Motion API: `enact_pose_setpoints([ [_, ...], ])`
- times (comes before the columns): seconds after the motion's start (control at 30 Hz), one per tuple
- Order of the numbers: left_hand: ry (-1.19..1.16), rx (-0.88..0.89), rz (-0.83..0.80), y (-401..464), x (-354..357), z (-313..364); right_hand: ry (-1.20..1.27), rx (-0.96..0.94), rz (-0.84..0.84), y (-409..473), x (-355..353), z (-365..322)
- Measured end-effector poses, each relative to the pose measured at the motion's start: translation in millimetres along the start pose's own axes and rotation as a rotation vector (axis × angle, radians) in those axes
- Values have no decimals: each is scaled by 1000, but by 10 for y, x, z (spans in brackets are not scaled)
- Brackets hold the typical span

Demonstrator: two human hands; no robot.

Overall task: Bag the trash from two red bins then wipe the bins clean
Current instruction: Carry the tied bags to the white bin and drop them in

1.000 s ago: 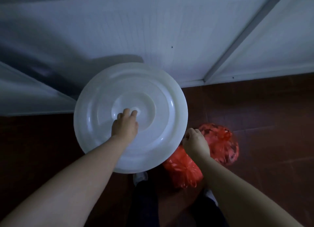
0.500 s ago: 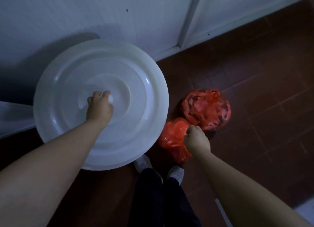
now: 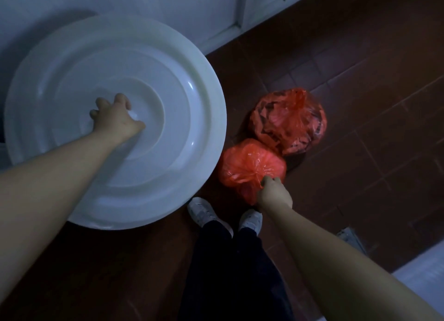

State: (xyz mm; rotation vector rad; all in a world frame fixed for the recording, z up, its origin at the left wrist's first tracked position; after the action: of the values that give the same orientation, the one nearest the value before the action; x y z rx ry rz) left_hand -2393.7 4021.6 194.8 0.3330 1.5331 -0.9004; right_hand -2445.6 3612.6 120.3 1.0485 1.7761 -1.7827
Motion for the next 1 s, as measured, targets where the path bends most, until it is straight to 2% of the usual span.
enact_pose_setpoints([
  [0.13,46,-17,-15,13,39,72,-7,17,-1,-19,105,118],
  [0.2,22,-9,49,-11,79,88,-9,41,0,-3,148,159],
  [0.33,41,111,262,-127,191,-5,-10,81,-16,67,265,229],
  [0.47,134,168,306,-156,228,-124,-6,117,-26,115,424,267],
  [0.57,169,262,321,-125,221,-170,-33,149,65,131,494,286],
  [0.63,179,293,333,-120,214,-177,-28,182,66,146,521,322],
  [0.73,176,308,355,-122,212,-182,90,236,12,199,581,373],
  [1.0,171,320,321,-126,112,-228,590,383,94,248,515,304],
])
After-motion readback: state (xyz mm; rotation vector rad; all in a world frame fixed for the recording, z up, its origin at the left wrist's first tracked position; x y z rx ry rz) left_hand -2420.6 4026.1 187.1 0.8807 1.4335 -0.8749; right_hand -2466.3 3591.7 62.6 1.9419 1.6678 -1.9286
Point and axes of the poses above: each hand's wrist, its own y-axis towards the middle knuckle, its own x-axis out of the palm, z = x × y, the point moved 1 cm from there along y, towards the middle knuckle, and after that the axes turned 10 degrees about z, right-handed, at the moved point
